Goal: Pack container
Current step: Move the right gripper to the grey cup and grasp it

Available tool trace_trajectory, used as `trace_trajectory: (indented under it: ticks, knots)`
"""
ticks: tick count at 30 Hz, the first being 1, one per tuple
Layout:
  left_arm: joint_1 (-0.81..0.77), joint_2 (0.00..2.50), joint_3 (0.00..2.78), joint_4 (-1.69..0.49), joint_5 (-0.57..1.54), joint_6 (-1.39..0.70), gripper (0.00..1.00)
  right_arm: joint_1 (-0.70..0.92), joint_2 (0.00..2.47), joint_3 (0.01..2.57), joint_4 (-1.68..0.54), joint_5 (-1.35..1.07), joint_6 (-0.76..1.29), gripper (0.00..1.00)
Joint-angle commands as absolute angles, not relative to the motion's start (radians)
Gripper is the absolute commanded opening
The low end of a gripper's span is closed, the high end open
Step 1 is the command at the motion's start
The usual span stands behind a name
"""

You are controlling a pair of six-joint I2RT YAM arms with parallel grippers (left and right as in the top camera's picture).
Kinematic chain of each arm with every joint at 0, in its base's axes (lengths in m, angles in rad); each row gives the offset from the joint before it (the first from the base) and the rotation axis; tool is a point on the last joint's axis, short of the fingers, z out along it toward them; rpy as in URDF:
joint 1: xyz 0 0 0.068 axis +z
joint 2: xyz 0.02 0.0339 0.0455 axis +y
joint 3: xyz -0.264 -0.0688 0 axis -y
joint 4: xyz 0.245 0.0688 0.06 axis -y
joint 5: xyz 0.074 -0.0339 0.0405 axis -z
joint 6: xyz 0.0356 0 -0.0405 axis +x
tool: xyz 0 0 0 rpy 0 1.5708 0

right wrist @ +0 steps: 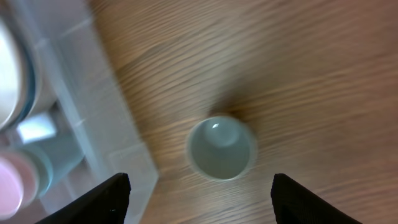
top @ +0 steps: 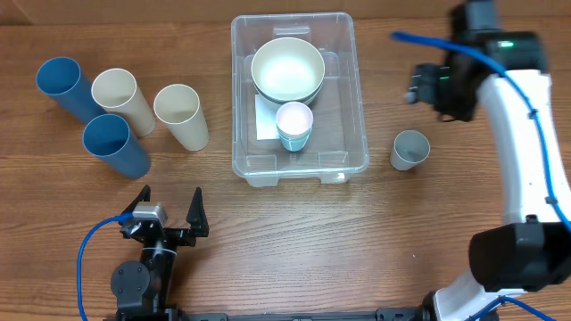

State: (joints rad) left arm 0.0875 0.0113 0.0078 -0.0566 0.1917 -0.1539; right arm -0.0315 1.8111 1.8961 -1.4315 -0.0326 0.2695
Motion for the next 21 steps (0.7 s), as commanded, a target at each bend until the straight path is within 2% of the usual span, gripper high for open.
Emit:
trace_trajectory:
  ticks: [1,10,13,18,21]
  knots:
    - [0.098,0.004,0.005,-0.056,0.203,-0.161,1.0,-0.093,1.794,1.822,-1.426,-0.054,0.292,0.75]
    - [0.098,0.004,0.005,-0.056,0.203,-0.161,1.0,-0.097,1.794,1.499,-1.227,-0.107,0.29,0.73]
    - [0.098,0.004,0.005,-0.056,0.203,-0.161,1.0,-0.097,1.794,1.428,-1.175,-0.107,0.293,0.7]
    - [0.098,0.004,0.005,-0.056,0.203,-0.161,1.0,-0.097,1.795,1.33,-1.089,-0.108,0.312,0.53]
    - [0.098,0.004,0.005,-0.056,0.203,-0.161,1.0,-0.097,1.795,1.297,-1.063,-0.11,0.315,0.35]
